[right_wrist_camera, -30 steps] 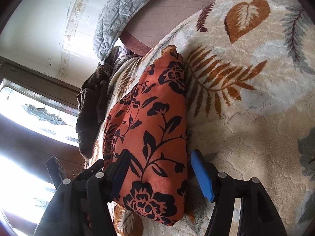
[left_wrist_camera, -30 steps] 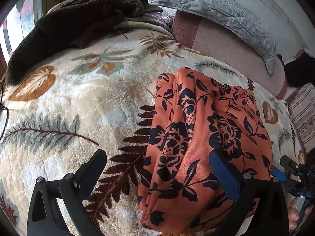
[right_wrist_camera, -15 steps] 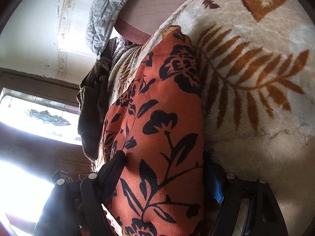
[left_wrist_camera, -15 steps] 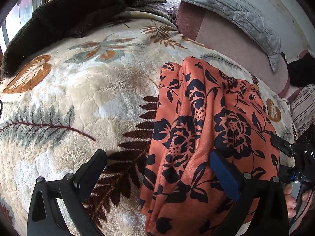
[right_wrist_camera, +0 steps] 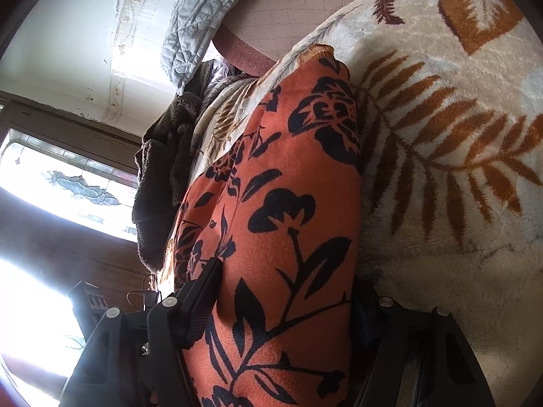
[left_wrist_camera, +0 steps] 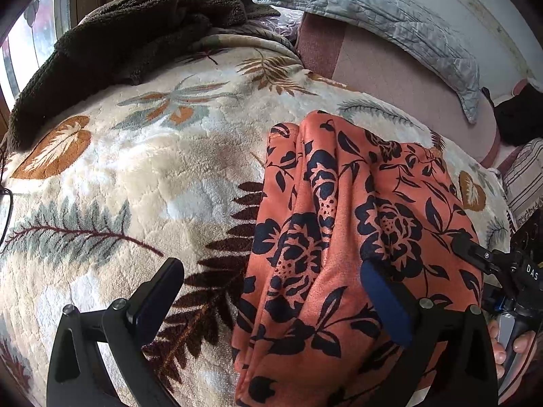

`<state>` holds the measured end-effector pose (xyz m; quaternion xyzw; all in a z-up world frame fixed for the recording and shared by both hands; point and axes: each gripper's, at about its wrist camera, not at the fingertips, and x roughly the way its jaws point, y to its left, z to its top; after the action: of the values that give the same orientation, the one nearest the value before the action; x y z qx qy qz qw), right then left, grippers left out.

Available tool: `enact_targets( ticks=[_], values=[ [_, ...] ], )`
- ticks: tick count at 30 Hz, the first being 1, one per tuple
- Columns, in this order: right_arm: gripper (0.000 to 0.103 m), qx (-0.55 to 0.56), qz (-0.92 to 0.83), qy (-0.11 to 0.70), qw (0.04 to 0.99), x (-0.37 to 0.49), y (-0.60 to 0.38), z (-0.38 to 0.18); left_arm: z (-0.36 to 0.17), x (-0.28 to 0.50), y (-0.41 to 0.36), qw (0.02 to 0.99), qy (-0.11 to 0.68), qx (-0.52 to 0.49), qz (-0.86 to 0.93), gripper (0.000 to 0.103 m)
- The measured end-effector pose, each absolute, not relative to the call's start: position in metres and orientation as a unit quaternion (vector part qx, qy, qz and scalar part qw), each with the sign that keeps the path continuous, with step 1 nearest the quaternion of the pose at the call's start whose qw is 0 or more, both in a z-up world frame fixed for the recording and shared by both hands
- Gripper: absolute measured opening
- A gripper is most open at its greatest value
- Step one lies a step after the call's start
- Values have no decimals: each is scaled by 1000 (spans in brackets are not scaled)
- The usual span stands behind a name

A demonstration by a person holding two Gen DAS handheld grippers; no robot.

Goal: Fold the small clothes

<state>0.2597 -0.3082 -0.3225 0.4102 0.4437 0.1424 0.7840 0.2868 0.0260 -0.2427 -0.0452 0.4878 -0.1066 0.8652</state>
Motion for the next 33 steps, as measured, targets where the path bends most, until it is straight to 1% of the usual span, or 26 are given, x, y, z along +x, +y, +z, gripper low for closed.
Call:
enact_targets(
  ticks=[5,9,11,15,16,22,24,25,26,30,33],
  values=[
    [69,410,139,445,784,260,-308,-324,-232,282,31,869,473,-71,-128,103],
    [69,413,137,445,782,259,-308,-324,-223,281,33,863,460,-111,-177,103],
    [69,415,137,445,781,259,-308,-325,-229,286,33,847,478,-126,-196,103],
    [70,419,139,447,778,258,-311,-326,-265,302,34,794,554,-155,-199,103],
    [70,420,139,448,777,258,-311,-326,-270,303,34,789,559,-159,-200,103],
    [70,418,139,450,777,255,-311,-325,-264,291,10,800,537,-131,-235,103],
    [70,418,137,452,776,254,-311,-324,-261,286,2,812,526,-107,-231,99],
    [70,419,136,454,774,255,-311,-324,-260,285,1,814,522,-106,-231,95],
    [70,421,136,456,772,255,-312,-324,-259,286,2,817,518,-107,-229,92],
    [71,412,129,469,771,256,-313,-319,-259,289,2,819,526,-91,-209,92],
    [71,368,96,466,799,253,-315,-300,-255,295,15,823,526,-106,-189,92]
  ],
)
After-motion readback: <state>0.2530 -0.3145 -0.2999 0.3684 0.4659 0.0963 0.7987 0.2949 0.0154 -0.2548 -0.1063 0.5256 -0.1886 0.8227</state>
